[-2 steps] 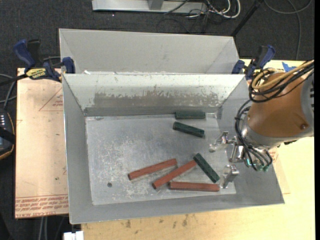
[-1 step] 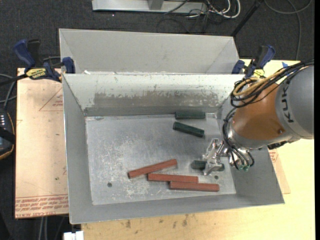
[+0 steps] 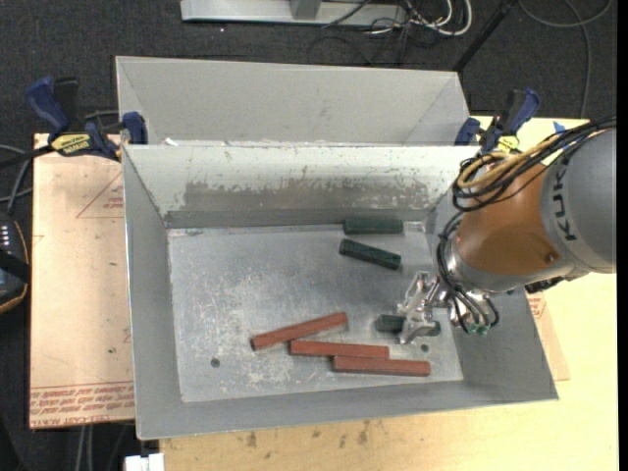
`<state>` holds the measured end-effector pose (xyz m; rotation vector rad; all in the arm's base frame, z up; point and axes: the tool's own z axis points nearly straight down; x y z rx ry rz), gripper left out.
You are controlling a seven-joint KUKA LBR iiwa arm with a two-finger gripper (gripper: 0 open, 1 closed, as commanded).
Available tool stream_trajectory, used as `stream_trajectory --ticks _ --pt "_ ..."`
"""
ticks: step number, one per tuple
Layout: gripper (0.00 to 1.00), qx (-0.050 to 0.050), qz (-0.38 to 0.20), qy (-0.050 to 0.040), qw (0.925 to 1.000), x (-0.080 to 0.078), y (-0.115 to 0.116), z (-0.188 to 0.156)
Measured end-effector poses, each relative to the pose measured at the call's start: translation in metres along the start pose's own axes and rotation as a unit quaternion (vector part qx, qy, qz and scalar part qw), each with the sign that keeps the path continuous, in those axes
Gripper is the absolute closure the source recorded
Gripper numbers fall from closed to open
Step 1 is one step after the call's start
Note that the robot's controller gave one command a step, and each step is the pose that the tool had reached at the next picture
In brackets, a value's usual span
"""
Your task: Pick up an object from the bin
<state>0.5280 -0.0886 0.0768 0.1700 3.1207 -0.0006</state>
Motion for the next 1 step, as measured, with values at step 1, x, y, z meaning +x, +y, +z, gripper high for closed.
stream_trajectory --ticks 1 --pt "1.0 0.0 0.013 0.0082 0.9999 -0.0234 0.0142 -0.1946"
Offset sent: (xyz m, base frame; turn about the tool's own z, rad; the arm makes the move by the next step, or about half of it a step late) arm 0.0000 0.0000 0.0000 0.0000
